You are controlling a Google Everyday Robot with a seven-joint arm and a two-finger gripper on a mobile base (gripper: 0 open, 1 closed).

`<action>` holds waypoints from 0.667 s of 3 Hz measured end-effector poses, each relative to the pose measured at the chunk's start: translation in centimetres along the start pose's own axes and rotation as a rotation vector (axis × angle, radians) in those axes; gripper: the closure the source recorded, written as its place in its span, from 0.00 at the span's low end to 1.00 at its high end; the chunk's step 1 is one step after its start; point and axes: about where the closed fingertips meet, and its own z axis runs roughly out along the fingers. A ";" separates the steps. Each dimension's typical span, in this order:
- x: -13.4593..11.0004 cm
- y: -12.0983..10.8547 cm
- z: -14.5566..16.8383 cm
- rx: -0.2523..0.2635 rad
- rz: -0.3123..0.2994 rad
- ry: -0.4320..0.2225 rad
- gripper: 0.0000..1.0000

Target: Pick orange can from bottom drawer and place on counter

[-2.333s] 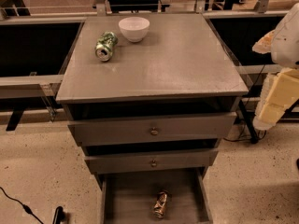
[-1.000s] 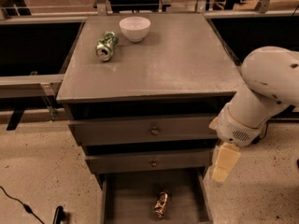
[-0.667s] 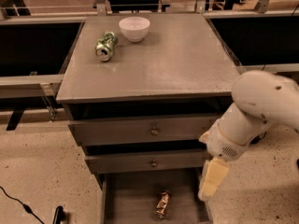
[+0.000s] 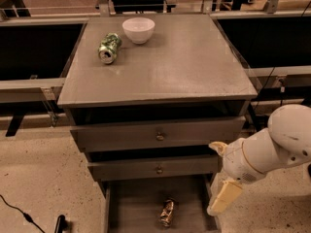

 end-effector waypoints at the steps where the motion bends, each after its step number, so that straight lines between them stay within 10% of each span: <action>1: 1.4 1.7 2.6 -0.099 -0.057 0.132 0.00; 2: 2.9 4.2 8.0 -0.262 -0.301 0.298 0.00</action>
Offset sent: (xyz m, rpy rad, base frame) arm -0.0489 0.0308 -0.1548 -0.5281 0.1280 0.9247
